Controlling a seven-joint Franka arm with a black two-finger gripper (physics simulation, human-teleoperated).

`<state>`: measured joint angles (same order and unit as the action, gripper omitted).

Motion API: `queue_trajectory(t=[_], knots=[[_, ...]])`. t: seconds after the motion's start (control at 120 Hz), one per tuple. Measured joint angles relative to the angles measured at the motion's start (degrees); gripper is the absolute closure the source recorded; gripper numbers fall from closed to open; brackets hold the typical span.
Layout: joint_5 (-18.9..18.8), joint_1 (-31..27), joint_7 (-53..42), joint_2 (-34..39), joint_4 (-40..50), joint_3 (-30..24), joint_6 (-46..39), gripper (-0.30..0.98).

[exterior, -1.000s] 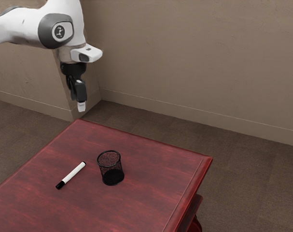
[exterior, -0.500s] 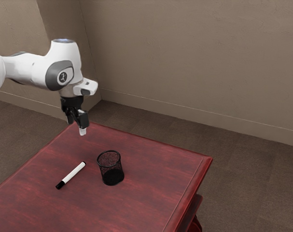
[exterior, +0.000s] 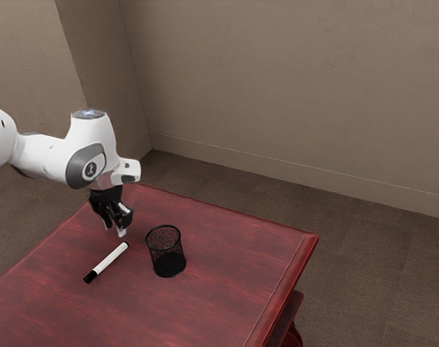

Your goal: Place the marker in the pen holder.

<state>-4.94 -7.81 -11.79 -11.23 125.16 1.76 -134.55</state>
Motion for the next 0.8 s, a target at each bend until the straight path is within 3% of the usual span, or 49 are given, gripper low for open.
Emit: queue_trajectory(t=[0.592, 0.8], knots=[[-0.15, 0.08, 6.48, -4.99, 1.78, 0.0, -6.24, 0.49], [-0.17, 0.08, 7.62, -5.03, 1.78, 0.01, -6.67, 0.68]])
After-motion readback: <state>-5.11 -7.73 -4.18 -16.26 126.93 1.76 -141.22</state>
